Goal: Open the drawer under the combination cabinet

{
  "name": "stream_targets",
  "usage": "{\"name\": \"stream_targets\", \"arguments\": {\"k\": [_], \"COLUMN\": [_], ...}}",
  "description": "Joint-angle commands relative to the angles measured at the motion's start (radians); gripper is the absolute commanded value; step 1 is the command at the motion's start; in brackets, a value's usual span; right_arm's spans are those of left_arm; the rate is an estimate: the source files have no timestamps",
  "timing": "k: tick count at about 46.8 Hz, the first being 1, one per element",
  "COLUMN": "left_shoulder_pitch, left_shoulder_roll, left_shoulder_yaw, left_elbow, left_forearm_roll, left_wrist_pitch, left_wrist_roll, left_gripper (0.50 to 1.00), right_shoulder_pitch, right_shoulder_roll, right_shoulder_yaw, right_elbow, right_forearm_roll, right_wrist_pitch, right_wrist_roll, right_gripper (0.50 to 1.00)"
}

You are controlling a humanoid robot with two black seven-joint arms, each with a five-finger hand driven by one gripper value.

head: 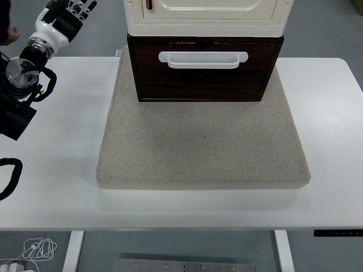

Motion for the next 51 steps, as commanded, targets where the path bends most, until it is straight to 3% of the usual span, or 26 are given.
{"name": "stream_targets", "arguments": {"k": [1,42,51], "left_shoulder_pitch": [-0.002,-0.032,-0.124], "left_shoulder_roll": [0.000,0.017,0.110], "left_shoulder_yaw": [0.000,0.000,0.000], "left_elbow": [0.000,0.034,0.032], "left_forearm_roll": [0.001,0.012,0.071], "left_wrist_pitch": [-0.001,-0.024,-0.021], "left_wrist_roll": [0.000,0.000,0.000], "left_gripper": [1.000,1.000,1.000], "right_shoulder_pitch": [0.000,0.000,0.000], "right_shoulder_roll": [0.000,0.000,0.000], "right_shoulder_yaw": [0.000,0.000,0.000], "right_elbow": [0.000,0.000,0.000], "right_forearm_roll": [0.000,0.000,0.000], "right_wrist_pitch": [0.000,0.000,0.000], "right_wrist_roll": [0.001,0.001,0.000], "right_gripper": [0.926,0.926,0.926]}}
